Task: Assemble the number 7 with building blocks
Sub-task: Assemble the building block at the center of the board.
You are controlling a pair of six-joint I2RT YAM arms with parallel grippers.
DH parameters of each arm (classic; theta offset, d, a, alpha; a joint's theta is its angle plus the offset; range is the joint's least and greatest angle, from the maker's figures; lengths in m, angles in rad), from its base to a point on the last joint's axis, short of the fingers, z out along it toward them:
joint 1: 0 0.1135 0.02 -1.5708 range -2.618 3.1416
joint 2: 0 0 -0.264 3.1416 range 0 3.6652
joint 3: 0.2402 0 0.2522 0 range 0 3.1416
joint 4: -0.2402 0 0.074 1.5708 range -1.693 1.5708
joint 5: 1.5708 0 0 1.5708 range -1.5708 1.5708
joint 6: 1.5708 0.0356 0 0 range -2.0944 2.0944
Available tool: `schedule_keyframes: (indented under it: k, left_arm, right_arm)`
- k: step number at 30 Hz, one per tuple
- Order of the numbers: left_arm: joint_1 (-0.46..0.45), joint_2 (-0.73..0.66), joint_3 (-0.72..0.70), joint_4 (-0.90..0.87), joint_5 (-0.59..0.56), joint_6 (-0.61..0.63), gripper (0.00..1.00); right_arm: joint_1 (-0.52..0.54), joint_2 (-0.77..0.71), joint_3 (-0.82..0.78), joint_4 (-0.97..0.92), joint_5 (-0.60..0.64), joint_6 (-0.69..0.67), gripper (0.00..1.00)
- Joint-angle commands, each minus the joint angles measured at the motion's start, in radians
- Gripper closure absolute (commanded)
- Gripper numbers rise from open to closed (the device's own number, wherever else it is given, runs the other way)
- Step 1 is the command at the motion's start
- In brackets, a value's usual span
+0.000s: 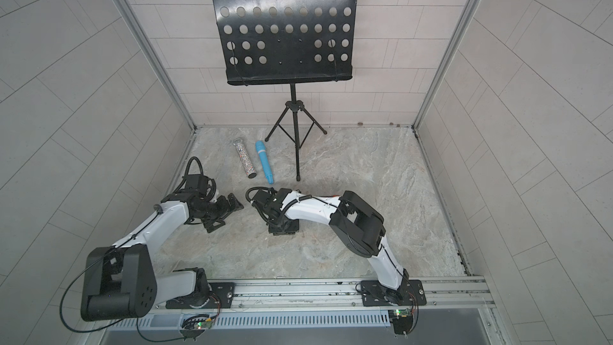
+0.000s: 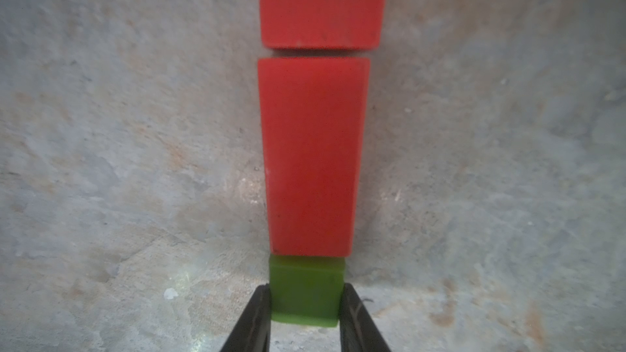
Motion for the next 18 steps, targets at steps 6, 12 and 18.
schedule_keyframes:
  k: [6, 12, 18]
  left_arm:
    - [-0.005, 0.0, -0.009, 0.003, -0.009, 0.0, 0.0]
    - [-0.005, 0.001, -0.01, 0.004, -0.01, 0.0, 0.0]
    - [-0.005, -0.001, -0.009, 0.004, -0.01, 0.0, 0.0]
  right_arm:
    - [-0.018, 0.043, -0.004, -0.011, 0.065, 0.007, 0.65]
    - [-0.019, 0.044, -0.002, -0.014, 0.069, 0.004, 0.65]
    - [-0.02, 0.045, -0.003, -0.016, 0.068, 0.005, 0.65]
